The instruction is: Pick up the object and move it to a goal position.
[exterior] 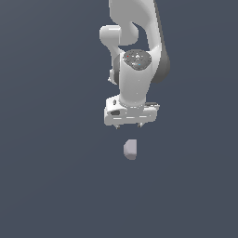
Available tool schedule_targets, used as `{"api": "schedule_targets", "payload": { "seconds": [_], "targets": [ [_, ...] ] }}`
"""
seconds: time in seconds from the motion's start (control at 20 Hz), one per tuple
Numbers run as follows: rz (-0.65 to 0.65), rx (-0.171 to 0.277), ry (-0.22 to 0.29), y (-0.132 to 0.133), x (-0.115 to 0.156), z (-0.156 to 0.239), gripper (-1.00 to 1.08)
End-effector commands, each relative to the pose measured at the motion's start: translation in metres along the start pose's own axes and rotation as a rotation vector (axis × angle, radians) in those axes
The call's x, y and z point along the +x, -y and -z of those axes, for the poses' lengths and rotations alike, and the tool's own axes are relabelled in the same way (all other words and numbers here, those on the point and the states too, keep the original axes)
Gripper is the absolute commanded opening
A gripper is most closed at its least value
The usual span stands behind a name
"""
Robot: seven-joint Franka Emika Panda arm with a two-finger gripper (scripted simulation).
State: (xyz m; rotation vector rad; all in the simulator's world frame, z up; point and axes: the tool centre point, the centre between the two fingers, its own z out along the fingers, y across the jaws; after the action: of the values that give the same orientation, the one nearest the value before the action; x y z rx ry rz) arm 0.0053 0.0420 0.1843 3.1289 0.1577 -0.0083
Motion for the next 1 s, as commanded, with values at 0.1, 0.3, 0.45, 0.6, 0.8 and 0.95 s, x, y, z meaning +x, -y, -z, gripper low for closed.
{"api": "schedule_targets", "payload": {
  "seconds": [0.1,0.3,0.45,0.6,0.8,0.95],
  "targets": [
    [-0.003,0.0,0.0,0.0,0.001,-0.001,1.0],
    [-0.02,0.002,0.0,0.001,0.005,-0.008,1.0],
    [-0.046,0.004,-0.001,0.002,0.011,-0.017,1.0],
    [-0.082,0.006,-0.002,0.004,0.019,-0.03,1.0],
    [-0.137,0.008,-0.003,0.006,0.03,-0.052,1.0],
    [-0.169,0.009,-0.004,0.007,0.036,-0.064,1.0]
  ]
}}
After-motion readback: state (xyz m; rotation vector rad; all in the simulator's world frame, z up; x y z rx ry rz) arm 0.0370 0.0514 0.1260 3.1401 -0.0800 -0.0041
